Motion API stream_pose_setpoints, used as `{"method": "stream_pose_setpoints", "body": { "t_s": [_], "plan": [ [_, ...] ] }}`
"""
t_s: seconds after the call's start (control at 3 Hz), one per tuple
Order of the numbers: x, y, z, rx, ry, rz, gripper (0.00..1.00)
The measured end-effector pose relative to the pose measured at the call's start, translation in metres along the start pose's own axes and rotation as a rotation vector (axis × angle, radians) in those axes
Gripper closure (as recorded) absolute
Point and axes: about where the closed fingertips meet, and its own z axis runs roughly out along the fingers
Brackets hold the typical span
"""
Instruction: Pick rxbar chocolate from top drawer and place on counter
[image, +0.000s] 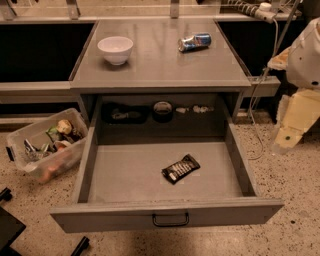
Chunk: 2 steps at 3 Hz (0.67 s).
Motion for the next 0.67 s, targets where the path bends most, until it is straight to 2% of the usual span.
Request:
{"method": "stream_pose_setpoints", "body": {
  "t_s": [0.33, 0.67],
  "plan": [
    [0.005, -0.002, 0.033, -0.023, -0.021, -0.007, 0.00],
    [0.012, -0.003, 0.080, -0.063, -0.041, -0.027, 0.00]
  ]
}}
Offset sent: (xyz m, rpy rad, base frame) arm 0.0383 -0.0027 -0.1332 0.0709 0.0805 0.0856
